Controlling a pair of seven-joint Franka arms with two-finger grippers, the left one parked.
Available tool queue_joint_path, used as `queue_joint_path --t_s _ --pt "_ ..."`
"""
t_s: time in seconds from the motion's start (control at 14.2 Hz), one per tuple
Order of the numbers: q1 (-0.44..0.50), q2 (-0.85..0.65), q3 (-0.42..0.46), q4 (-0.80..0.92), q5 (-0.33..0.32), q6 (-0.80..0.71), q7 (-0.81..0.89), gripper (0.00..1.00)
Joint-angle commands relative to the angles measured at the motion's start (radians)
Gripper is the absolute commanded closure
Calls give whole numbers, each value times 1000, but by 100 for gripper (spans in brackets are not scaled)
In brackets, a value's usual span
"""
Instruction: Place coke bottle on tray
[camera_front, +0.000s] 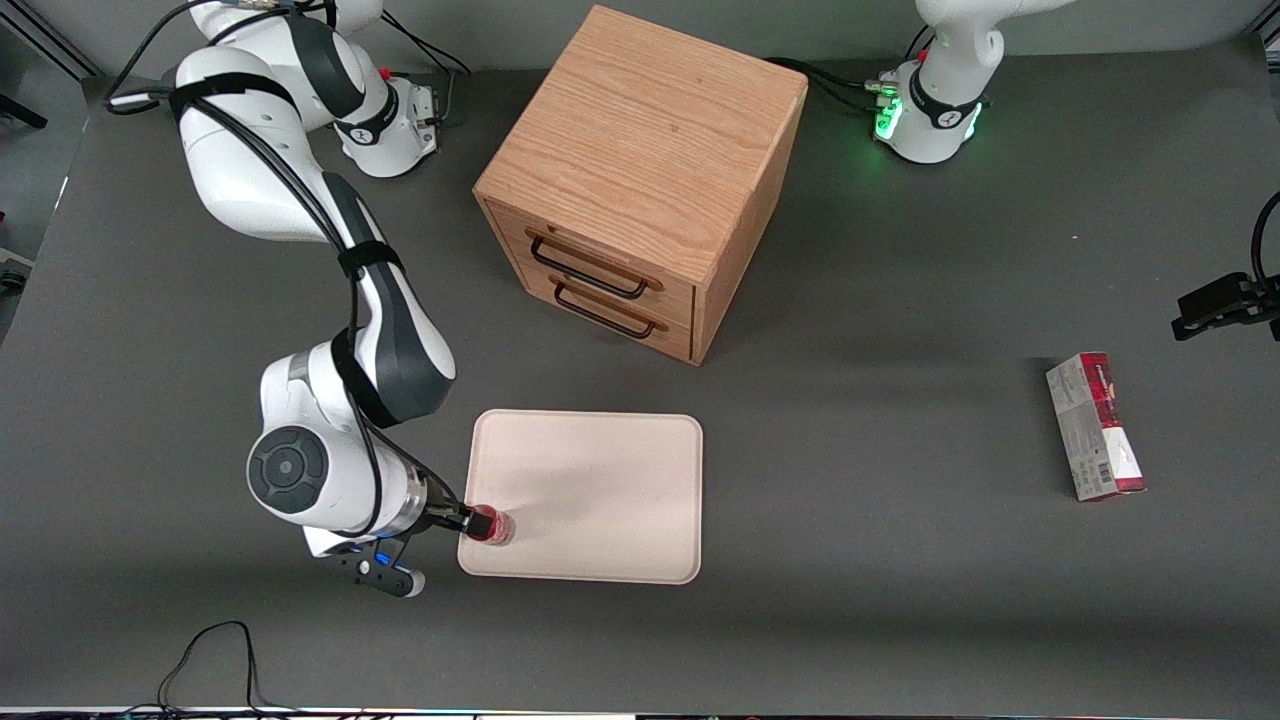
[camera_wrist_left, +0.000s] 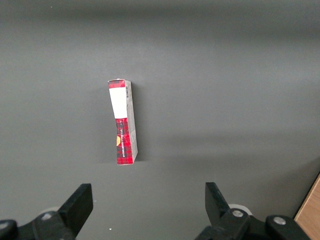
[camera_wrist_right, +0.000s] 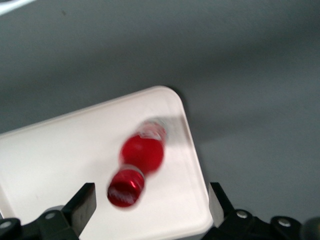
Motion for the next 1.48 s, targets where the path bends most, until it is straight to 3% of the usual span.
queue_joint_path --t_s 0.0,0.35,0.56,0.63,0.84,0.98,1.41 --pt "-14 -244 -10 -268 6 -40 -66 0" --pt "-72 -728 -59 -808 12 -26 -305 0" --pt "-84 -965 -117 -1015 12 -17 -429 0" --pt "-127 -1032 -114 -1067 11 -18 -465 0" --pt "-172 -1104 -107 -1074 3 -81 -511 0" --pt "-235 -1101 -41 -1028 3 -129 -519 0" --pt "-218 -1091 -31 -984 3 -161 -520 0"
